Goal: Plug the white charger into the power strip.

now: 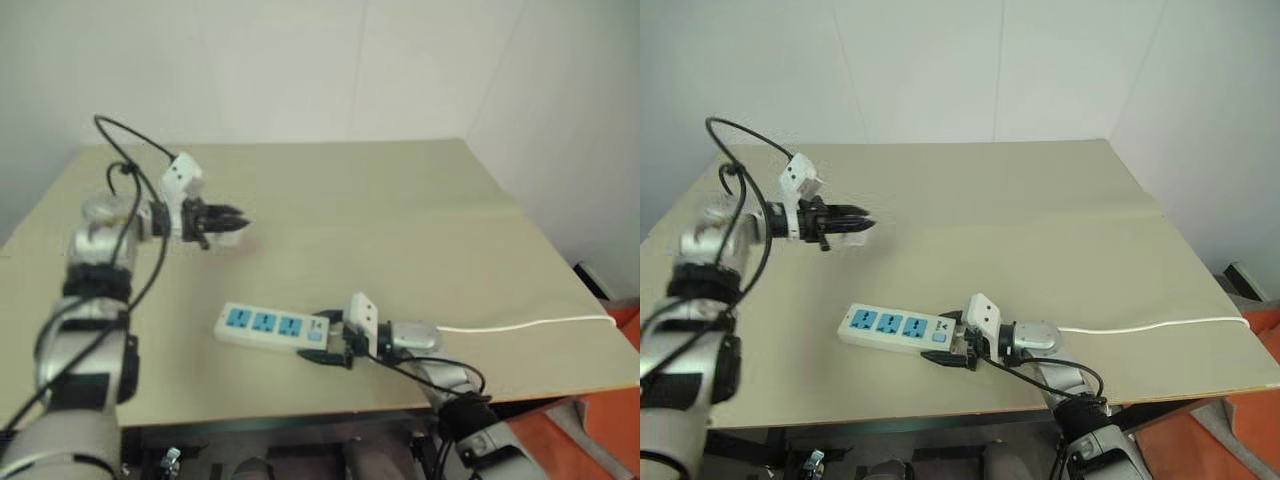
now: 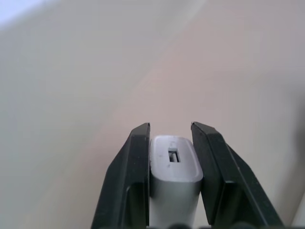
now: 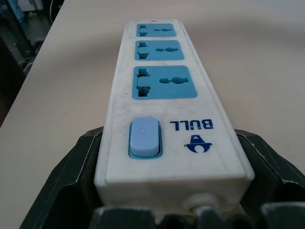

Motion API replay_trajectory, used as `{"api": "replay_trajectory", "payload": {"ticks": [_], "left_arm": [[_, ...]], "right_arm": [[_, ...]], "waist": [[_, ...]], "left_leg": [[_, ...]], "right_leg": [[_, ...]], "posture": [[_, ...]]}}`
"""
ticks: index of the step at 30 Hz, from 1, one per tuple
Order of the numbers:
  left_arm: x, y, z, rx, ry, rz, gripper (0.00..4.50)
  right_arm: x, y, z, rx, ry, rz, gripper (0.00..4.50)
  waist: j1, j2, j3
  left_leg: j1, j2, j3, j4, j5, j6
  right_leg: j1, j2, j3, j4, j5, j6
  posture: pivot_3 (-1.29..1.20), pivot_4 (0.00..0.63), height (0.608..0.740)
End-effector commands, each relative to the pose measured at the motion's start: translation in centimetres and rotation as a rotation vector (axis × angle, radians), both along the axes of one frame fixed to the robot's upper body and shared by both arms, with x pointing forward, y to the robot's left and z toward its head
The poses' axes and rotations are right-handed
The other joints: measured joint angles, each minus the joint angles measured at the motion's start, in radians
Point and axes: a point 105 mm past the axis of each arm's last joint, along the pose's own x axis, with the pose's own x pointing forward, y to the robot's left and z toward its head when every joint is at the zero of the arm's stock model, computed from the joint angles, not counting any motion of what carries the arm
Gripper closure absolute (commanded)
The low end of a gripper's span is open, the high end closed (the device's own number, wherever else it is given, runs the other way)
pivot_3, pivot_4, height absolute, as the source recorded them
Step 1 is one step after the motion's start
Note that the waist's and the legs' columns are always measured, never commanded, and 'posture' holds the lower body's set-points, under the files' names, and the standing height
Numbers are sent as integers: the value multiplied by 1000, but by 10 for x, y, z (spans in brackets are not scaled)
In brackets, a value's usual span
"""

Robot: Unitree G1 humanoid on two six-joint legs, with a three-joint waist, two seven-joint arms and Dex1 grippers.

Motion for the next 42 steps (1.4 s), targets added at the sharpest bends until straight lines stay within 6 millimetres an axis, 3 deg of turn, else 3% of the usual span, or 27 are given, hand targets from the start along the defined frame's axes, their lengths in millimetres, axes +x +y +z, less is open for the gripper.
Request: {"api": "replay_trajectory", "payload": {"ticks": [1, 6, 11, 19, 28, 42], "left_arm": [[-27, -29, 35, -98, -181, -185, 3488], [-69, -62, 22, -95, -235, -427, 3488], [-88, -73, 15, -118, -189, -504, 3488], [-98, -72, 8, -135, -124, -522, 3488], [-110, -68, -33, -118, -52, -489, 3488], [-115, -74, -47, -142, -28, -483, 3488]], "right_arm": [[-11, -2, -17, -59, 34, 64, 1085], [-9, -2, -19, -74, 19, 74, 1085], [-7, -2, -29, -114, 1, 86, 1085], [-7, -1, -34, -131, -7, 127, 1085], [-8, -1, -37, -141, 18, 143, 1085], [-9, -2, -33, -154, 71, 175, 1085]], "waist": [[2, 0, 0], [4, 0, 0], [2, 0, 0], [-10, 0, 0], [-9, 0, -1], [-7, 0, -1]], "left_leg": [[-1, 0, 0, 0, 0, 0], [0, -1, 0, 0, 0, 0], [4, 0, 0, 0, 0, 0], [7, 1, 0, 0, 0, 0], [8, 1, 0, -1, 0, 0], [7, 2, 1, -2, 0, 0]], "right_leg": [[0, 0, 0, 0, 0, 0], [1, -1, 1, -1, 0, 0], [4, 0, 1, 0, -2, 3], [8, 1, 1, -2, -2, 3], [8, 2, 1, -3, -2, 3], [8, 2, 1, -5, -2, 3]], "posture": [[0, 150, 740], [0, 150, 740], [0, 150, 740], [0, 150, 740], [0, 150, 740], [0, 150, 740]]}}
